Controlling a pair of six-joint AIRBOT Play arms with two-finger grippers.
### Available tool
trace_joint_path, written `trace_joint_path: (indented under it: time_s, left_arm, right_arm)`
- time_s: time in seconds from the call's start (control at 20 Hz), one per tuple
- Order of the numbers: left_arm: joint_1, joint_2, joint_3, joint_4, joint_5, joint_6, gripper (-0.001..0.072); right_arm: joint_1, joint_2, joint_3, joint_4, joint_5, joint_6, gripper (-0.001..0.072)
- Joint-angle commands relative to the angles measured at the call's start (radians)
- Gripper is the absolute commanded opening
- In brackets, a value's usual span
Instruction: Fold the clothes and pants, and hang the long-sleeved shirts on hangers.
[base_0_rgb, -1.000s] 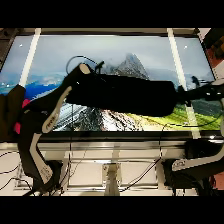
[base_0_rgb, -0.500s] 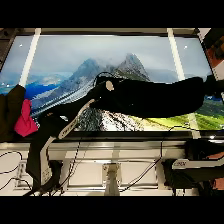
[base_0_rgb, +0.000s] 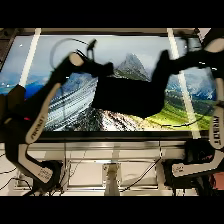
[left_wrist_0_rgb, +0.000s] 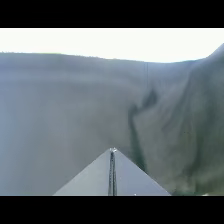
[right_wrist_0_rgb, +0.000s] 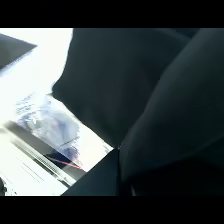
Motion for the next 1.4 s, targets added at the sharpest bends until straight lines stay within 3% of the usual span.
trace_joint_path:
  time_s: [0.0,0.1,0.2,0.35,0.4,0.5,0.65,0.75,0.85,0.95,1.1,1.2,1.3,1.35]
  left_arm:
    - [0.113,0.079,0.001,0.019,-0.003,0.000,0.0008]
    - [0.146,0.085,0.001,0.019,0.001,0.000,0.0049]
    - [0.188,0.093,0.002,0.019,0.009,0.000,0.0305]
    - [0.272,0.132,0.003,0.019,0.006,0.000,0.0306]
    - [0.290,0.146,0.003,0.019,0.000,0.000,0.0306]
    - [0.312,0.177,0.003,0.019,-0.016,0.001,0.0305]
    - [0.338,0.224,0.003,0.021,-0.043,0.024,0.0305]
    - [0.372,0.256,0.003,0.032,-0.108,0.039,0.0305]
    - [0.414,0.277,0.003,0.035,-0.201,0.039,0.0305]
    - [0.453,0.287,0.003,0.035,-0.288,0.039,0.0305]
    - [0.496,0.288,0.003,0.035,-0.349,0.039,0.0306]
    - [0.506,0.288,0.003,0.035,-0.349,0.039,0.0306]
    - [0.507,0.288,0.003,0.035,-0.349,0.039,0.0308]
    - [0.507,0.288,0.003,0.035,-0.349,0.039,0.0368]
  right_arm:
    - [0.288,-0.063,0.005,-0.009,-0.259,0.074,0.0007]
    - [0.423,-0.140,0.005,-0.011,-0.388,0.100,0.0051]
    - [0.518,-0.197,0.005,-0.032,-0.428,0.099,0.0647]
    - [0.557,-0.201,0.034,-0.143,-0.340,0.106,0.0651]
    - [0.548,-0.201,0.066,-0.187,-0.292,0.106,0.0551]
    - [0.514,-0.201,0.154,-0.341,-0.200,0.106,0.0002]
    - [0.398,-0.199,0.267,-0.534,-0.041,0.107,0.0008]
    - [0.257,-0.181,0.253,-0.493,0.036,0.106,0.0006]
    - [0.093,-0.149,0.159,-0.339,0.032,0.070,0.0006]
    - [-0.057,-0.089,-0.018,-0.105,-0.009,-0.040,0.0006]
    - [-0.251,0.055,-0.420,0.168,-0.114,-0.252,0.0006]
    - [-0.316,0.116,-0.679,0.320,-0.206,-0.290,0.0030]
    - [-0.309,0.100,-0.825,0.403,-0.265,-0.284,0.0614]
    - [-0.287,0.066,-0.842,0.402,-0.249,-0.283,0.0614]
